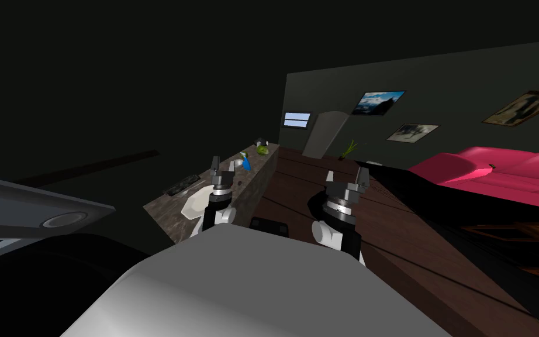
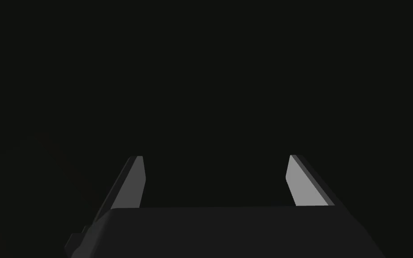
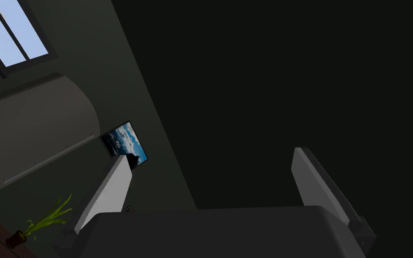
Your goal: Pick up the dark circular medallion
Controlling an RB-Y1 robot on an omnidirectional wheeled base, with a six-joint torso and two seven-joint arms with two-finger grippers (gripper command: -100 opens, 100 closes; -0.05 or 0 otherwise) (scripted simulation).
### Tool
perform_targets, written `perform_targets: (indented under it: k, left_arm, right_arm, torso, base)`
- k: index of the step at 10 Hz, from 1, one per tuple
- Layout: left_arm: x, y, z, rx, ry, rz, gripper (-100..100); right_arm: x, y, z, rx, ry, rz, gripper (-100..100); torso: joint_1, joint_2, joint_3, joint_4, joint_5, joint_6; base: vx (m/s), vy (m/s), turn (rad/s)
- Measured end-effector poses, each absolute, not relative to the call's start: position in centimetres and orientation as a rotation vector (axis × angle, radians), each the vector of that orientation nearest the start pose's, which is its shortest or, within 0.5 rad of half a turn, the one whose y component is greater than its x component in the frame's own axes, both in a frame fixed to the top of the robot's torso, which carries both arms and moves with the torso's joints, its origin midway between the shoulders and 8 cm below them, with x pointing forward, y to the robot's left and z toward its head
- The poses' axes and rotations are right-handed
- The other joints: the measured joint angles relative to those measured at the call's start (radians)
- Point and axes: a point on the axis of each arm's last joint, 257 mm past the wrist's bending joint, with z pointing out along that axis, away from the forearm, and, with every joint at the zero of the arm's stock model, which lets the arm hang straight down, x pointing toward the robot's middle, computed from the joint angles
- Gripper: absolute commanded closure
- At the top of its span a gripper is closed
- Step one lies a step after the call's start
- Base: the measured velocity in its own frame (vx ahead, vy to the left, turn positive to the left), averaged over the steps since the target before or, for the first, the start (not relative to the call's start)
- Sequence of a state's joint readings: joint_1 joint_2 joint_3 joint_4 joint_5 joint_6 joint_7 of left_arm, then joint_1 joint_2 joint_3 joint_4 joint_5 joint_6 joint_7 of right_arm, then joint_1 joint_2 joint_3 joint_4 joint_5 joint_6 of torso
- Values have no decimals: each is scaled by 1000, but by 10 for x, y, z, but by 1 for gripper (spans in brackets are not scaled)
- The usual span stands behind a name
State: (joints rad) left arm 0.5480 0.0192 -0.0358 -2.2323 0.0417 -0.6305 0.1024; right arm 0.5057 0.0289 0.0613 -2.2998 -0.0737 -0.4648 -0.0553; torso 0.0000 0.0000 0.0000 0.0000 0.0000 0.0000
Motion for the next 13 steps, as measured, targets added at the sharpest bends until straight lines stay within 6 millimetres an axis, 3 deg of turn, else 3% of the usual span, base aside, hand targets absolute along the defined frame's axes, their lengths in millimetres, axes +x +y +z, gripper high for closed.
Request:
perform_targets:
  k: [5,13]
  left_arm:
    - [338,281,7,-663,693,-1358,-100]
    - [355,308,-6,-710,858,-1167,-100]
  right_arm:
    - [347,-271,25,769,539,1455,0]
    - [347,-271,25,769,539,1455,0]
  torso:
    - [0,-2,-1,0,0,0]
    - [-1,-2,-1,0,0,0]
  base:
    - [21,-9,-31]
    - [24,-10,-13]
